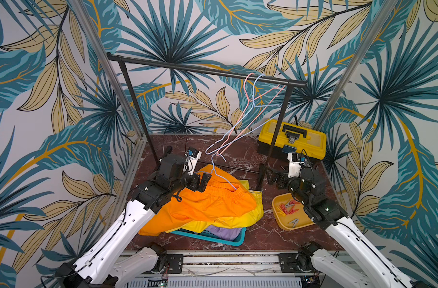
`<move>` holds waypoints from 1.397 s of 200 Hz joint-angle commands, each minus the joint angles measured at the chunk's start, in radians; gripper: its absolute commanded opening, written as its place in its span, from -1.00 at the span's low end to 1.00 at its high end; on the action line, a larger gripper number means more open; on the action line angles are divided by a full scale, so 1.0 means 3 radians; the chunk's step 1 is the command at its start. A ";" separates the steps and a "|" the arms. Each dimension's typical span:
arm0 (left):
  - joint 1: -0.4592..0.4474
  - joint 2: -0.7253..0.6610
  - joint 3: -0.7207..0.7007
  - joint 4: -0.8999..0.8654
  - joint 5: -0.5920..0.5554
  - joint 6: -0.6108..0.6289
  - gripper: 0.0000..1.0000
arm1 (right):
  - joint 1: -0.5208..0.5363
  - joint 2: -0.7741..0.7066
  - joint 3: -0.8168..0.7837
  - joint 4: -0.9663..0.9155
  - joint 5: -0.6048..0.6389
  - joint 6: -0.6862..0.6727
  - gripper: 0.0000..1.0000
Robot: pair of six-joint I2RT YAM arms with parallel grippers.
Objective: Remove the clothespins securing shorts to the hanger
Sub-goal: Pick up the hanger from the basket.
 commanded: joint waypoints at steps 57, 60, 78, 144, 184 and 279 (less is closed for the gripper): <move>-0.0170 0.0186 -0.0017 0.0007 -0.0436 0.0059 0.99 | -0.0025 -0.0089 -0.0141 0.0111 -0.0015 0.0016 0.99; -0.0185 0.0193 -0.0020 0.0014 -0.0463 0.0069 0.99 | -0.0024 -0.0091 -0.0151 0.0118 -0.0014 0.0018 0.99; -0.0249 0.0277 -0.0009 0.0022 -0.0632 0.0129 0.96 | -0.0028 -0.0098 -0.0181 0.0140 -0.0013 0.0006 0.99; -0.0290 0.0366 -0.0008 0.0260 -0.0688 0.0198 0.40 | -0.0051 -0.0232 -0.0238 0.0086 0.0015 -0.0053 0.99; -0.0292 0.0340 -0.0006 0.0302 -0.0711 0.0307 0.23 | -0.0065 -0.0294 -0.0274 0.0076 0.0049 -0.0065 0.99; -0.0473 0.0325 -0.0041 0.0394 -0.0903 0.0787 0.42 | -0.0082 -0.0455 -0.0348 0.0100 0.0057 -0.0055 0.99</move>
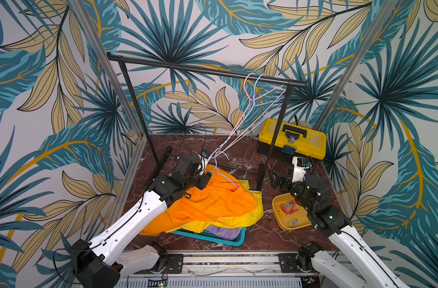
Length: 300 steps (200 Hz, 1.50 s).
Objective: Remove the clothespins securing shorts to the hanger
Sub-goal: Pick up the hanger from the basket.
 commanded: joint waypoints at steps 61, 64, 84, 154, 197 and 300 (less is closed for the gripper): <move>-0.0188 0.0017 -0.0210 0.0434 -0.0280 0.0569 0.37 | -0.0033 -0.0119 -0.0120 0.0045 0.0054 -0.0096 0.99; -0.0187 0.0016 -0.0227 0.0460 -0.0282 0.0573 0.32 | -0.0033 -0.0122 -0.0121 0.0043 0.0058 -0.0099 0.99; -0.0187 0.0005 -0.0361 0.0639 -0.0281 0.0631 0.14 | -0.0047 -0.0167 -0.0126 0.0022 0.0079 -0.0135 0.99; -0.0191 -0.0173 -0.0648 0.1210 -0.0235 0.0947 -0.80 | -0.0065 -0.0290 -0.0149 0.0005 0.0129 -0.0173 0.99; -0.0193 -0.0288 -0.0718 0.1206 -0.0206 0.0986 -1.00 | -0.0072 -0.0306 -0.0164 0.0007 0.0140 -0.0181 0.99; -0.0191 -0.1052 -0.0927 0.1273 -0.0193 0.0904 -1.00 | -0.0082 -0.0286 -0.0179 0.0073 0.0072 -0.0110 0.99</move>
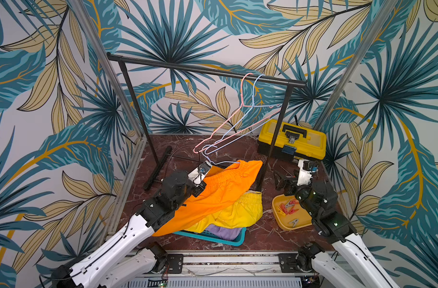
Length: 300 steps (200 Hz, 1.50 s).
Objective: Remove the clothespins securing shorts to the hanger
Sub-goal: Pick up the hanger from the basket.
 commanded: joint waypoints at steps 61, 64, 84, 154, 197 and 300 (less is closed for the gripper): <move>0.0001 -0.0514 -0.0311 0.0464 -0.0023 -0.0258 -1.00 | -0.0022 -0.0064 -0.0065 0.0022 -0.0023 0.0024 0.99; 0.0003 -0.0540 -0.0324 0.0486 -0.0029 -0.0267 -1.00 | -0.0020 -0.0065 -0.0064 0.0021 -0.0025 0.0023 0.99; 0.0036 -0.0659 -0.0357 0.0592 0.0003 -0.0326 -1.00 | -0.0022 -0.0069 -0.0059 0.0011 -0.0028 0.0030 0.99; 0.0270 -0.0547 -0.0356 0.0605 -0.0187 -0.0570 -1.00 | -0.0020 -0.0071 -0.0027 -0.0007 -0.0053 0.0023 0.99; 0.0269 -0.1132 -0.0767 0.0593 -0.0491 -0.0975 -1.00 | -0.0022 0.0035 0.0076 -0.0089 -0.0332 -0.0115 0.99; -0.0106 -0.0808 -0.0501 0.0094 -0.0515 -0.0760 -1.00 | 0.0307 0.0436 0.0350 0.0172 -0.1904 -0.0054 0.99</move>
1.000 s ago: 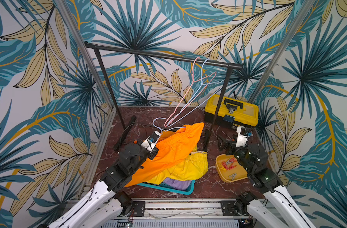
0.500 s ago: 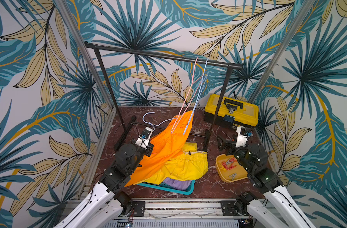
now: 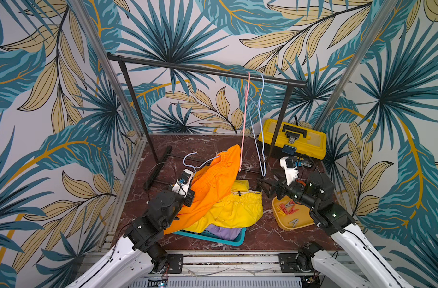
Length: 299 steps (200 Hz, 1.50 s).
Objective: Remove the clothespins securing shorts to the hanger
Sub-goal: Pick up the hanger from the basket, then remove the shorts from the hanger.
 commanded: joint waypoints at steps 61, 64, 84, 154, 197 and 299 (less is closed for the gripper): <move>-0.0014 -0.0198 0.0122 -0.0043 0.0296 0.0036 -1.00 | 0.0324 0.0693 -0.0099 0.0941 0.0078 0.0584 0.99; -0.0015 -0.0198 0.0121 -0.0043 0.0323 0.0023 -1.00 | 0.0338 0.0739 -0.0088 0.0970 0.0088 0.0593 0.99; -0.0024 -0.0202 0.0087 -0.0043 0.0481 -0.0069 -1.00 | 0.0390 0.0963 -0.0007 0.1206 0.0228 0.0665 0.99; -0.0111 -0.0397 0.0003 -0.0043 0.0574 -0.0110 -1.00 | 0.0506 0.1746 0.0286 0.1834 0.0425 0.0916 0.90; -0.0181 -0.0377 -0.0002 -0.0044 0.0620 -0.0088 -1.00 | 0.0553 0.1885 0.0298 0.2154 0.0488 0.1032 0.03; -0.0219 -0.0946 -0.0033 -0.0038 0.0455 -0.0139 -1.00 | 0.0578 0.1164 -0.0112 0.1684 0.1959 0.1175 -1.00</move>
